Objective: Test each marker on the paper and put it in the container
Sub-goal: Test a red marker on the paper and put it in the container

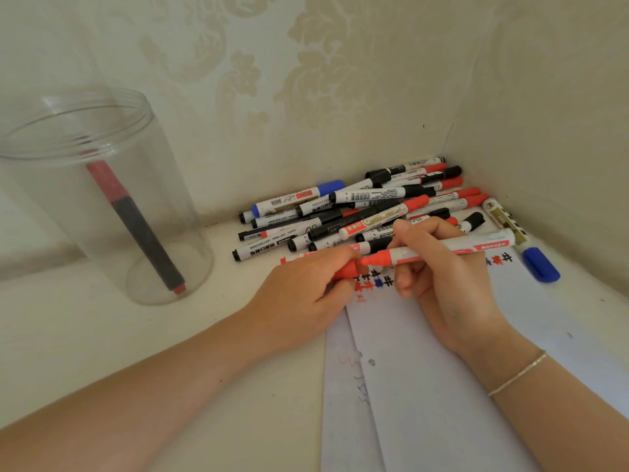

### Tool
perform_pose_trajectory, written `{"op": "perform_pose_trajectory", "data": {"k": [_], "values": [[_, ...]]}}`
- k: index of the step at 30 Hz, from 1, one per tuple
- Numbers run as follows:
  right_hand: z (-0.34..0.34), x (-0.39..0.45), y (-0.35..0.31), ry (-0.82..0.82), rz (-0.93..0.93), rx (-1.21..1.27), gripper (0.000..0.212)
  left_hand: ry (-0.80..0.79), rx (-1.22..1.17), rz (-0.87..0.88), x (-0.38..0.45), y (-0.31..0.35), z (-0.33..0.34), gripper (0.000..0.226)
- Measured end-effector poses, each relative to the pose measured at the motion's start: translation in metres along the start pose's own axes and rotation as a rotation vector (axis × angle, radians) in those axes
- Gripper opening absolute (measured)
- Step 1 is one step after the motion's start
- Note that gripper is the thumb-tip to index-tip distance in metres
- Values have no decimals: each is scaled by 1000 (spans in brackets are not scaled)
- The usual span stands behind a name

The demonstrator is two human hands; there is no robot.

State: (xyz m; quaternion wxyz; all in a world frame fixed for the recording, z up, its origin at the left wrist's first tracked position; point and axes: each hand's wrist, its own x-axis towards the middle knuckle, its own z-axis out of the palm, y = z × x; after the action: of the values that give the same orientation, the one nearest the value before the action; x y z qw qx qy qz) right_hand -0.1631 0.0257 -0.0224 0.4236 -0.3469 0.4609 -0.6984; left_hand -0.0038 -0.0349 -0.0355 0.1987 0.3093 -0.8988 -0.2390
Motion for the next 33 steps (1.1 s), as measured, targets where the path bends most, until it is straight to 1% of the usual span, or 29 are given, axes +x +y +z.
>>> {"op": "perform_pose_trajectory", "data": {"k": [4, 7, 9, 11, 12, 16, 18, 21, 25, 29, 33], "values": [[0, 0, 3, -68, 4, -47, 22, 4, -19, 27, 0, -1, 1, 31], [1, 0, 3, -135, 11, -79, 26, 25, -97, 48, 1, -4, 2, 29], [0, 0, 2, -175, 60, 13, 30, 50, -161, 49, 1, -5, 2, 25], [0, 1, 0, -192, 131, 125, 39, 77, -185, 65, 1, -5, 1, 27], [0, 1, 0, -191, 142, 130, 41, 89, -190, 84, 0, -4, 0, 27], [3, 3, 0, -123, 80, -86, 24, 151, -225, 117, 0, 0, -5, 25], [3, 3, -2, -113, 73, -134, 27, 176, -237, 119, 0, 1, -6, 25], [2, 2, -6, -111, 82, -95, 24, 187, -226, 118, 0, 1, -4, 26], [2, -1, -5, -151, 93, -67, 22, 201, -242, 97, 0, -2, -2, 31], [3, -1, 1, -212, 80, -160, 25, 142, -213, 137, -1, -3, 0, 33], [5, -2, 2, -183, 75, -236, 29, 120, -198, 125, -1, -2, 0, 34]]}}
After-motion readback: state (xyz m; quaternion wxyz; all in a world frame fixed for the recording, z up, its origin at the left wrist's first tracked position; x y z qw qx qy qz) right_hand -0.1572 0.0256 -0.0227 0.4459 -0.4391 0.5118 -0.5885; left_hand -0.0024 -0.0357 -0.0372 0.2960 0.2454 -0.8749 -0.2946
